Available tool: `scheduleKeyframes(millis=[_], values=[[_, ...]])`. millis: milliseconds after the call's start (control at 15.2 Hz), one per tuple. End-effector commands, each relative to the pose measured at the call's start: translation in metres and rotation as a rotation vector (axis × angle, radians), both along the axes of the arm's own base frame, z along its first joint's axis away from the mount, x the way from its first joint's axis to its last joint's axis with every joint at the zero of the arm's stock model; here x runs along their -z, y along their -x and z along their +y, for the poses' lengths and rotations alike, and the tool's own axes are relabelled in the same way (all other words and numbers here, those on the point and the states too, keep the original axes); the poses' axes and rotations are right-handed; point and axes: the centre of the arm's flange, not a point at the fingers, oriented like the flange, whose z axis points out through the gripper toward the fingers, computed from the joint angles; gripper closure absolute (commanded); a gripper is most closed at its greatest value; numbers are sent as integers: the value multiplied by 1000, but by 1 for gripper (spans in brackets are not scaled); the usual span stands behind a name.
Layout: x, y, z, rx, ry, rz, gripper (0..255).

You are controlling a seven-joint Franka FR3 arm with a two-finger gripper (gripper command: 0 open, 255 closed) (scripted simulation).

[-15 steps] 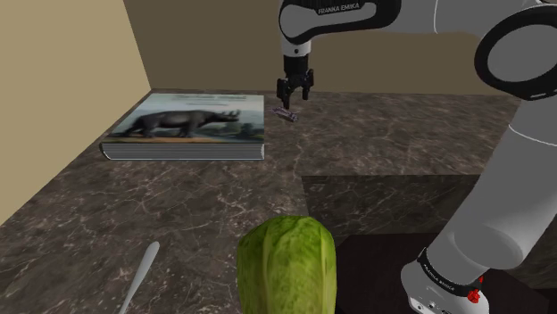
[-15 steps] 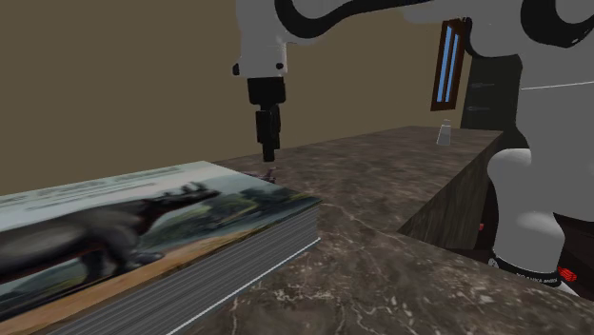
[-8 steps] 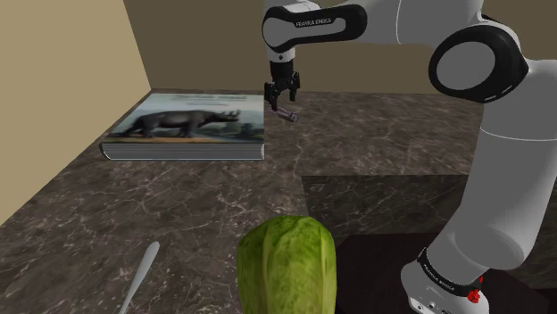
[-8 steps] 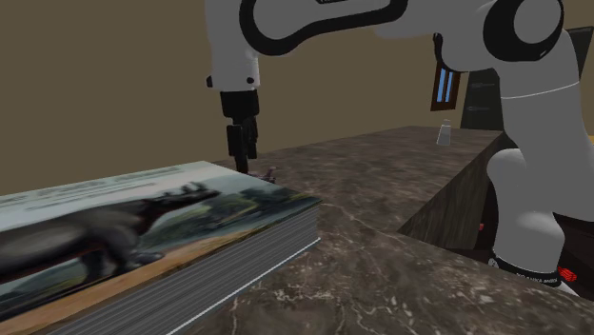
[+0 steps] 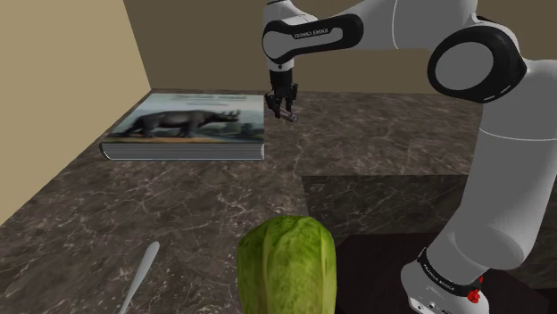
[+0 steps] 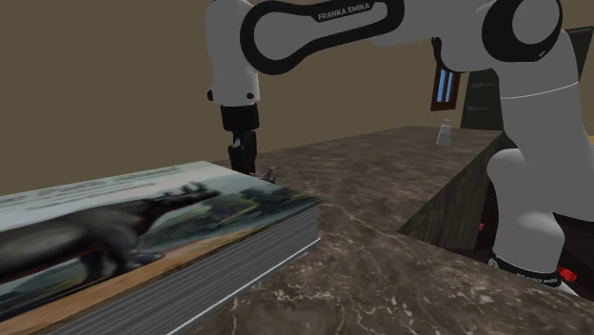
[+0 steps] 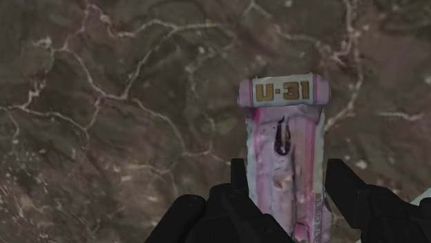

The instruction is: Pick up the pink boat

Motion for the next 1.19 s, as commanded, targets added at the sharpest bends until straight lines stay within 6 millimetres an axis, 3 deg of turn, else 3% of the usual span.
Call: scheduleKeyframes(millis=[0,462,1122], values=[[0,0,0,0,0,0,255],[1,0,0,0,0,0,255],[-52,0,0,0,0,0,255]])
